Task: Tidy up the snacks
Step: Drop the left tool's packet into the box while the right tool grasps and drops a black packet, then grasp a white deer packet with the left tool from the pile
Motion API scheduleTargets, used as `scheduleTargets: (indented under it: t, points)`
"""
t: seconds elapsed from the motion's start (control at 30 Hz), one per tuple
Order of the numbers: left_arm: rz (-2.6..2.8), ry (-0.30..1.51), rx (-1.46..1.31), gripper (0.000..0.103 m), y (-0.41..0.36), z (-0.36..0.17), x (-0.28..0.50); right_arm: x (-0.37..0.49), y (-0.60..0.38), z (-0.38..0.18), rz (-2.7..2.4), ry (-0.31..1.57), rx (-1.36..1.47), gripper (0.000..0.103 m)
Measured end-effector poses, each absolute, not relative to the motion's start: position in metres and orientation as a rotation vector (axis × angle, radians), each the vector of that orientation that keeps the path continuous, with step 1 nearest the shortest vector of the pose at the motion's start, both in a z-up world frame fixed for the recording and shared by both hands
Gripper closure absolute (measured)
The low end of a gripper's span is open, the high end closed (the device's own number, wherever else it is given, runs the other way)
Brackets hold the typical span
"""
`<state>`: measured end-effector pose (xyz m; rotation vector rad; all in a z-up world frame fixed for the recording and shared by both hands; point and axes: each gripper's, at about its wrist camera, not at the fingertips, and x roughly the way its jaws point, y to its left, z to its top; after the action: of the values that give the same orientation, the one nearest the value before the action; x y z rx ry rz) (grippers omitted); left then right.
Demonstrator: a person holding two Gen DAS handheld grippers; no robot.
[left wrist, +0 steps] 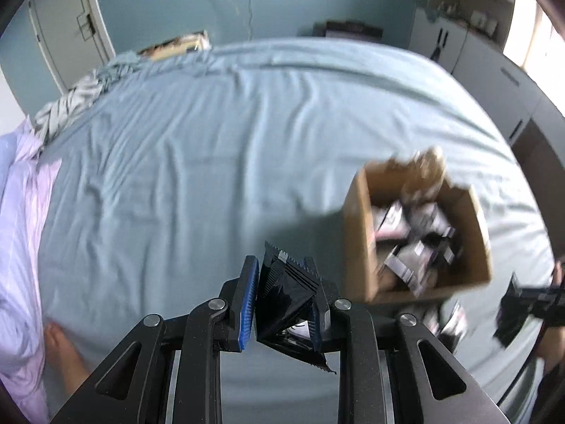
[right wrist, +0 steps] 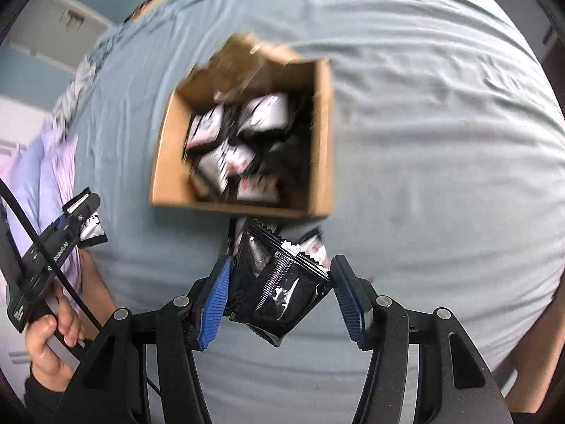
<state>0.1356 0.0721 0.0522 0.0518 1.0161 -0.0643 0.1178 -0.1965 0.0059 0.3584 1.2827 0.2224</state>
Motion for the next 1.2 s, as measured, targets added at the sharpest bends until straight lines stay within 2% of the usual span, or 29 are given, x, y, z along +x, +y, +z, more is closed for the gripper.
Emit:
scheduleTargets:
  t: [0.17,0.27,0.33,0.37,0.4,0.67,0.8,0.87,0.93,1.0,1.2]
  points:
    - [-0.129,0.966,-0.016,0.079,0.035,0.064,0.167,0.108,-0.216,0.01,0.221,1.215,0.425,0.047]
    - [-0.199,0.946,0.031,0.073,0.001,0.064,0.178,0.102,-0.234,0.018,0.215,1.175,0.475,0.047]
    - [-0.201,0.954,0.086,0.044,-0.017,0.061,0.182,0.1,-0.243,0.024,0.203,1.15,0.503,0.047]
    - [-0.174,0.957,0.1,0.02,-0.019,0.059,0.182,0.102,-0.249,0.025,0.198,1.142,0.517,0.047]
    - [-0.137,0.949,0.105,0.013,-0.018,0.059,0.179,0.101,-0.251,0.025,0.195,1.139,0.526,0.047]
    - [-0.112,1.016,0.138,0.013,0.028,0.039,0.149,0.101,-0.234,0.03,0.182,1.145,0.569,0.047]
    - [-0.108,1.066,0.194,0.013,0.05,0.026,0.131,0.119,-0.207,0.055,0.237,1.06,0.586,0.047]
    - [-0.098,1.079,0.21,0.013,0.057,0.022,0.121,0.125,-0.199,0.066,0.267,0.986,0.654,0.045]
    - [-0.106,1.103,0.206,0.013,0.062,0.018,0.109,0.131,-0.19,0.068,0.266,0.971,0.647,0.031]
    - [-0.113,1.148,0.198,0.013,0.066,0.01,0.099,0.129,-0.188,0.064,0.224,0.991,0.599,0.025]
    - [-0.105,1.173,0.325,0.013,0.062,-0.003,0.084,0.106,-0.213,0.049,0.144,1.068,0.414,0.025]
